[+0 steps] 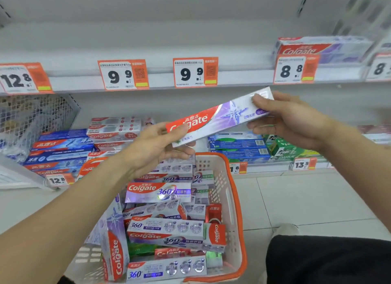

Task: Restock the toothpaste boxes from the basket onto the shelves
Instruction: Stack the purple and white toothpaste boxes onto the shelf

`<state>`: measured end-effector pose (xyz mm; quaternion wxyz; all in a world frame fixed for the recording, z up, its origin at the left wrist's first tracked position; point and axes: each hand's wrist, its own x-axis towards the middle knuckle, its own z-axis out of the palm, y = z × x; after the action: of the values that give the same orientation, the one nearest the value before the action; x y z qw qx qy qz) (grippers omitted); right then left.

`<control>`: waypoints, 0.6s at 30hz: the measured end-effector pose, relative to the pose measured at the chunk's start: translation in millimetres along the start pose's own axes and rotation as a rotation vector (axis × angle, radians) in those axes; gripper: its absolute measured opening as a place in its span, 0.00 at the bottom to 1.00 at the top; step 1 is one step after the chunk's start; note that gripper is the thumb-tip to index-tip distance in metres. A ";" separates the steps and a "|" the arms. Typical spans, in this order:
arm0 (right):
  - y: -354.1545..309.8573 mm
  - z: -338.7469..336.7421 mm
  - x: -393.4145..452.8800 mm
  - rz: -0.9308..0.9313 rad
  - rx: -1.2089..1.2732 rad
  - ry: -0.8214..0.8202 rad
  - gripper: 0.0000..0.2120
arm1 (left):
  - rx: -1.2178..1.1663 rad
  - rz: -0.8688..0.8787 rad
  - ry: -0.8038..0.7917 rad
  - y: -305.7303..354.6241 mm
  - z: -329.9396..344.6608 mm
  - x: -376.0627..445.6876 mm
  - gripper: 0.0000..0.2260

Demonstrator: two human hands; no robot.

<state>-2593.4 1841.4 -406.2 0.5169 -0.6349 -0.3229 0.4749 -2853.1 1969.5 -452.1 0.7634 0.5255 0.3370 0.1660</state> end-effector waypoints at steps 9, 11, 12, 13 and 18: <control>-47.7 -58.1 -2.8 -0.707 -0.231 0.723 0.21 | 0.527 0.708 0.233 87.5 99.3 53.1 0.19; -69.2 -81.6 2.4 -0.773 -0.360 0.783 0.26 | 0.628 0.833 0.330 104.3 117.6 80.7 0.16; -79.5 -94.2 8.0 -0.778 -0.432 0.768 0.28 | 0.638 0.876 0.368 113.0 126.6 94.8 0.15; -89.1 -107.3 16.1 -0.754 -0.533 0.744 0.27 | 0.632 0.904 0.394 120.8 135.0 109.4 0.15; -121.8 -152.5 60.0 -0.525 -0.927 0.612 0.25 | 0.603 0.830 0.496 142.1 167.3 168.8 0.24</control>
<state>-2420.2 1873.4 -302.8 0.3558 -0.8004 -0.4784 -0.0620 -2602.3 2012.3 -342.7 0.3484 0.7537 0.3039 0.4672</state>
